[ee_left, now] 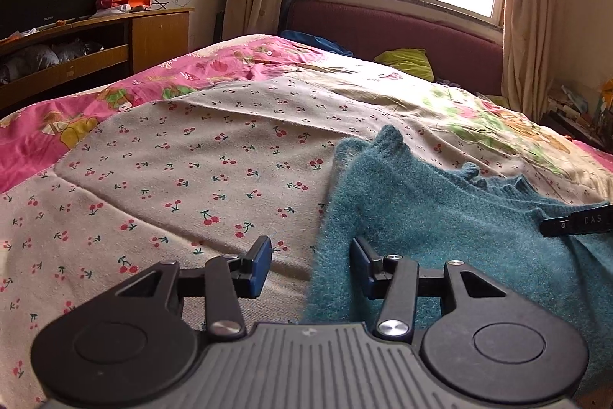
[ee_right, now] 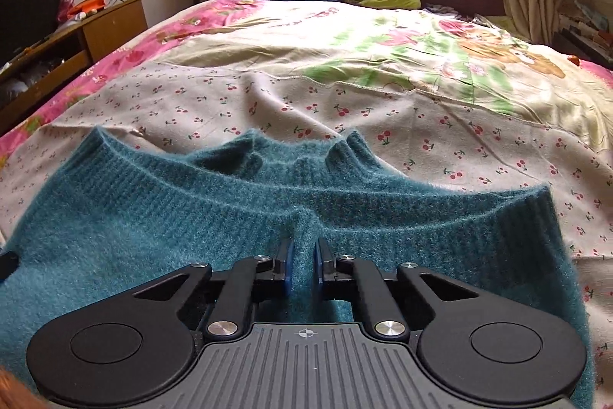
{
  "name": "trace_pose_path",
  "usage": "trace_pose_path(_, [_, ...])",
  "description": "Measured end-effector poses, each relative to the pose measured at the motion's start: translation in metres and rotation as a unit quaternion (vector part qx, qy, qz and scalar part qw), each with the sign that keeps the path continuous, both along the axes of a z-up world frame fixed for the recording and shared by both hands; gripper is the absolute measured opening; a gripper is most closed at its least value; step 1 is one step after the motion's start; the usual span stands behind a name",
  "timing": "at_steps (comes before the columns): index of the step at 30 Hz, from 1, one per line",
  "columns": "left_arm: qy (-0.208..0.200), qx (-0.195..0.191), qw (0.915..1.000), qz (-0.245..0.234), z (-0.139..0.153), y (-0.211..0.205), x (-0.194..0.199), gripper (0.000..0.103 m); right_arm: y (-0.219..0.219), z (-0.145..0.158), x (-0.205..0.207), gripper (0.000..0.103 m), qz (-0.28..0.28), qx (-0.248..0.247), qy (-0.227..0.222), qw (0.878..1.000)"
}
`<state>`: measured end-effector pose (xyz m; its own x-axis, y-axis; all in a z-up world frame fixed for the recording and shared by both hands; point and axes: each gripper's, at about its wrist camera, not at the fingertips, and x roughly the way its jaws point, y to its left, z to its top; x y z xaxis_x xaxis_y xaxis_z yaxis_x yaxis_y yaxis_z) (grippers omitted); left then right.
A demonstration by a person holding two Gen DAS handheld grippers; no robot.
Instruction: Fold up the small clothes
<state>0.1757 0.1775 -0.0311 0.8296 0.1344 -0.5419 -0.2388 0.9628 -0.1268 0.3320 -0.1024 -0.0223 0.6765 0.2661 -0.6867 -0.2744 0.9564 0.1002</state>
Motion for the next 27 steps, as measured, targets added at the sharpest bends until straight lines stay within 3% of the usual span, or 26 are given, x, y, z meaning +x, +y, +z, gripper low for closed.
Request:
trace_pose_path(3, [0.002,0.026,0.9996,-0.001,-0.002,-0.006,-0.005,0.058,-0.002,-0.014,0.005,0.009,-0.015,0.0,0.011,1.0])
trace_pose_path(6, [0.014,0.021,0.9997,0.006,0.005,-0.007,-0.005,0.058,0.006,-0.007,-0.004,0.013,-0.013,-0.017,-0.007,1.0])
trace_pose_path(15, [0.01,0.045,0.9989,-0.013,0.03,-0.028,-0.013,0.057,-0.061,0.039,-0.072,0.018,-0.024,0.078,-0.016,0.997])
trace_pose_path(21, [0.014,0.06,0.9969,-0.049,0.037,-0.057,-0.008,0.057,-0.112,0.029,-0.121,0.023,-0.067,0.096,0.006,0.993])
trace_pose_path(27, [0.024,0.061,0.995,-0.076,0.036,-0.082,0.0,0.057,-0.15,0.013,-0.136,0.03,-0.127,0.123,0.02,0.984])
